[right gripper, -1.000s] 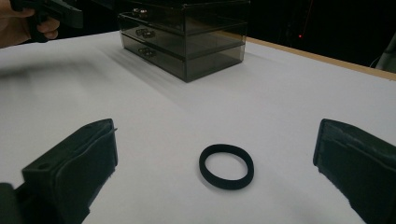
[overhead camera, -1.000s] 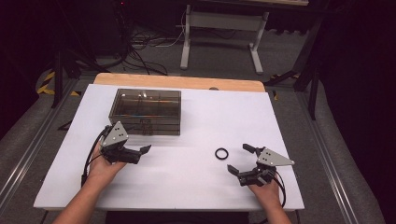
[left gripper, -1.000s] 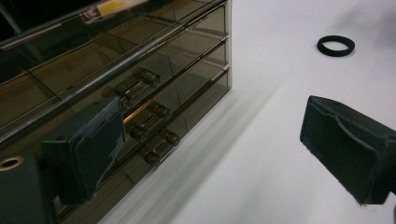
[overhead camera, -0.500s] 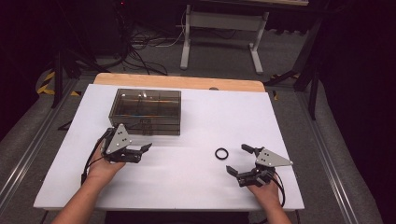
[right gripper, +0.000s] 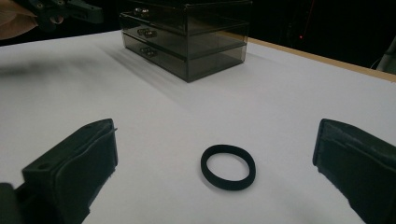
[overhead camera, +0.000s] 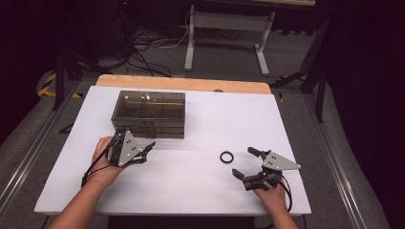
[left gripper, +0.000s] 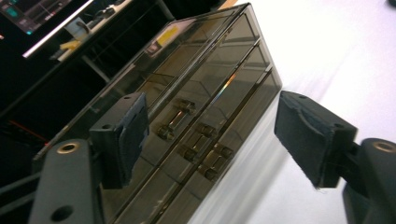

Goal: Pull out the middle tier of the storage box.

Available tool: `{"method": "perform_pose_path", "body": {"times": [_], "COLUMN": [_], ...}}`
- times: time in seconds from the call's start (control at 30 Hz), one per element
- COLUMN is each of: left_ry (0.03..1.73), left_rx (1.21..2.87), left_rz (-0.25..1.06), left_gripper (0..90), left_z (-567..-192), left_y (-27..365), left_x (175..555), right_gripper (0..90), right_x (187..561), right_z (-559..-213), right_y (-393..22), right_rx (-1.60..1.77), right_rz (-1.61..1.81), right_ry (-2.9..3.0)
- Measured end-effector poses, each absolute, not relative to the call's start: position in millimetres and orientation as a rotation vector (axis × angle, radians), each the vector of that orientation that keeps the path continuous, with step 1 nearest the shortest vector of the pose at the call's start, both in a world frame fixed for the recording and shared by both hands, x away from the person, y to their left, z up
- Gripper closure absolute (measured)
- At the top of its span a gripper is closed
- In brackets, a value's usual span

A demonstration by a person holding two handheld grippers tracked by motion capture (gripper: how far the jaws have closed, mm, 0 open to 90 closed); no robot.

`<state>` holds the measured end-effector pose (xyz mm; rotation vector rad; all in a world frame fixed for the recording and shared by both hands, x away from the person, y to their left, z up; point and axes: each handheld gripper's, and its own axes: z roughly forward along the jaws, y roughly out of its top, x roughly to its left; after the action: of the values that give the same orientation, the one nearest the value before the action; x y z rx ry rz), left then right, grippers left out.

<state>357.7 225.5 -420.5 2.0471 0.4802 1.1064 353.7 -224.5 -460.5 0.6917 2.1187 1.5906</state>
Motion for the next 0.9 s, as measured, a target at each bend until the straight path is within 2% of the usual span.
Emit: {"method": "perform_pose_path", "body": {"times": [0.1,0.57,0.9], "left_ry": [0.467,0.445,0.397], "left_rx": [2.062,2.170,2.241], "left_rz": [1.167,1.288,1.487], "left_gripper": [31.9,32.6,34.5], "left_z": [-421.1,-423.2,-431.0], "left_y": [222.5,211.7,201.5], "left_x": [357.0,357.6,355.5], "right_gripper": [0.4,0.6,0.8], "right_x": [353.6,353.6,353.5], "right_z": [-460.6,-460.8,-460.9], "right_y": [-224.4,-224.3,-224.0], "right_rx": [0.692,0.692,0.689], "right_rz": [1.593,1.588,1.586], "right_ry": [2.119,2.119,2.121]}}
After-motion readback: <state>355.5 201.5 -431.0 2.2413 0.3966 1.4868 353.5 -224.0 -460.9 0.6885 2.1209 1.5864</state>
